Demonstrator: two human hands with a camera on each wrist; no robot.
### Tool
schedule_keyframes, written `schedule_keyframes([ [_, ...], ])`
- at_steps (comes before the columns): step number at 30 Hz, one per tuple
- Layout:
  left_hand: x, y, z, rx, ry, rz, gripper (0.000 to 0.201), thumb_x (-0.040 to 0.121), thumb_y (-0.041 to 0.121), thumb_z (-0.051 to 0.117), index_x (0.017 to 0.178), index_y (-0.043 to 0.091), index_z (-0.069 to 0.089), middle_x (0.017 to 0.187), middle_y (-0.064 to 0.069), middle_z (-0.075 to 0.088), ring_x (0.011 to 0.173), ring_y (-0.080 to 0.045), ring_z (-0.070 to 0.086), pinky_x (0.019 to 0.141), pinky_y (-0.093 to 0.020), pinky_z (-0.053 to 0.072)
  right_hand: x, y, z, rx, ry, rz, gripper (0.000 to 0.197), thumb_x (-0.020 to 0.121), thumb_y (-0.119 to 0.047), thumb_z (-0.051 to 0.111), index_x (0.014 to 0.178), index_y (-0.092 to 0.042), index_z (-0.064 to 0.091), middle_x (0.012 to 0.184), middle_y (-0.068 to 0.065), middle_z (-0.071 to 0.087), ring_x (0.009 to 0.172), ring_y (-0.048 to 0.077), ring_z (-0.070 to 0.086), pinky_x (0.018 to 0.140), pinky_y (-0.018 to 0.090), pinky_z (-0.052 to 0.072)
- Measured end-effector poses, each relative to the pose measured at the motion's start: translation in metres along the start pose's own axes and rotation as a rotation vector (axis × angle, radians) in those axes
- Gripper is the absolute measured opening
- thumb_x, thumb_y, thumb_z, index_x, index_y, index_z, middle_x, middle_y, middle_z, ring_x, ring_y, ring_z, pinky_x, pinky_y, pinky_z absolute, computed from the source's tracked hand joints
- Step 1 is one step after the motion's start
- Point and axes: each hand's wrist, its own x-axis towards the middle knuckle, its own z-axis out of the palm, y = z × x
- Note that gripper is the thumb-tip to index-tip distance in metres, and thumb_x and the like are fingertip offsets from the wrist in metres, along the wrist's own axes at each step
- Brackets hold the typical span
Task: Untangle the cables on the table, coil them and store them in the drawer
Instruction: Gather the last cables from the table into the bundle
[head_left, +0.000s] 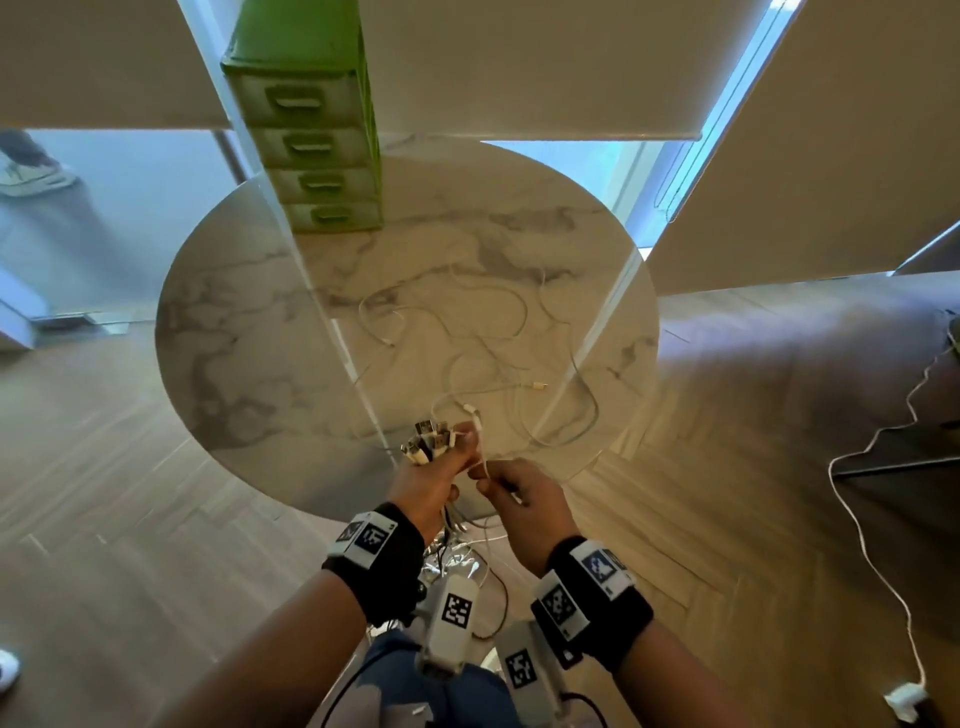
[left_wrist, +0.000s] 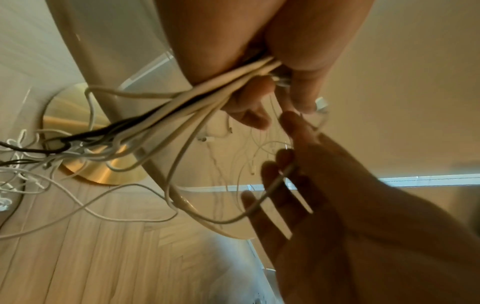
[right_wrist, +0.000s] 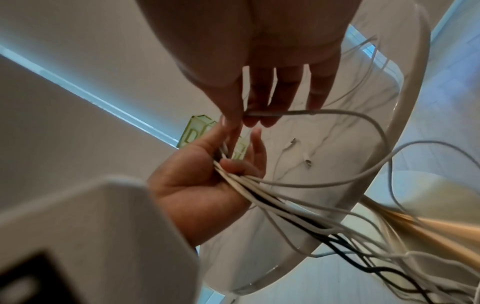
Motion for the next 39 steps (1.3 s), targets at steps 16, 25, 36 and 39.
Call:
schedule_keyframes([
  [16,-0.024,-0.005,-0.037,0.122,-0.127,0.174,0.027,0.076,0.028,0.067,0.065,0.013,0.047,0.047,0.007,0.033,0.045,-0.009,0.026,0.048,-0.023,0.024,-0.032,0.047,-0.013,-0.275,-0.222,0.027,0.035,0.092,-0.019,0.051,0.127,-0.016,0.049,0.121,-0.001,0.054,0.109,0.012,0.052,0.094,0.025,0.042],
  [25,-0.057,-0.008,-0.044,0.113,-0.289,0.15,0.012,0.085,0.026,0.06,0.074,0.023,0.062,0.054,0.008,0.043,0.048,-0.007,0.033,0.047,-0.02,0.03,-0.007,-0.03,0.009,0.484,-0.405,0.083,0.042,0.08,-0.035,0.051,0.121,-0.025,0.047,0.111,-0.006,0.061,0.111,0.012,0.055,0.099,0.027,0.04],
  [36,-0.068,0.003,-0.049,0.364,-0.325,0.096,0.034,0.086,-0.02,0.043,0.087,0.013,0.055,0.089,-0.01,0.059,0.084,-0.015,0.06,0.079,-0.032,0.048,-0.026,-0.053,0.023,0.012,-0.37,-0.351,0.039,0.089,-0.016,0.057,0.126,-0.023,0.047,0.119,-0.01,0.055,0.11,0.001,0.049,0.101,0.021,0.038],
  [39,-0.069,0.01,-0.046,0.317,-0.335,0.132,0.009,0.079,0.004,0.06,0.08,0.013,0.06,0.08,-0.012,0.059,0.076,-0.019,0.058,0.072,-0.032,0.047,-0.026,-0.047,0.017,0.063,-0.445,-0.347,0.07,0.089,-0.023,0.058,0.143,-0.034,0.015,0.14,-0.017,0.037,0.129,0.001,0.037,0.109,0.024,0.032],
])
